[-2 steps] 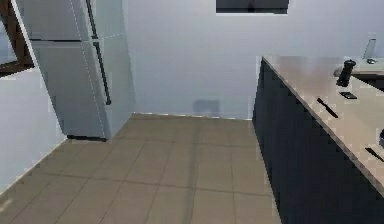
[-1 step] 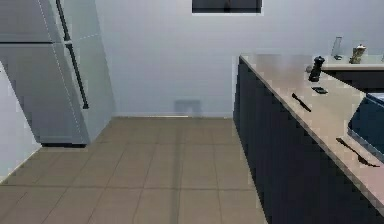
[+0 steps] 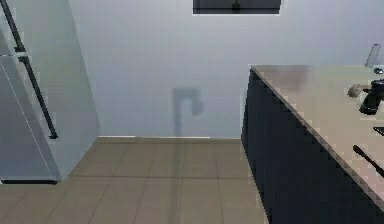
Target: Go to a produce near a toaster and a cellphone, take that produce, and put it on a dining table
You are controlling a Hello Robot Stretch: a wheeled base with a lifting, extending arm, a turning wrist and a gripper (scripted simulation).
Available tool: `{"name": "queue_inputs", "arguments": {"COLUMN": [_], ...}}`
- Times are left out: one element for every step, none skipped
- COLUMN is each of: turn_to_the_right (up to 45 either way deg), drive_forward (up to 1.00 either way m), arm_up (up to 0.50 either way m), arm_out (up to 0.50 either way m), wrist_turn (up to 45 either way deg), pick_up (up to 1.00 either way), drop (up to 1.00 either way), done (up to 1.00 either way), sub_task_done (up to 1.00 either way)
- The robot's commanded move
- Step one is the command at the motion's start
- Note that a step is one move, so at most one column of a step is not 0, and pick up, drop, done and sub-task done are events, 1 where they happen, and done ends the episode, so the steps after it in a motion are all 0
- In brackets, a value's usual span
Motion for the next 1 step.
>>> {"name": "queue_inputs", "arguments": {"turn_to_the_right": [3.0], "drive_forward": [0.0], "arm_up": [0.0], "arm_out": [0.0], "wrist_turn": [0.0], "pick_up": [0.0], "drop": [0.0], "done": [0.0], "sub_task_done": [0.0]}}
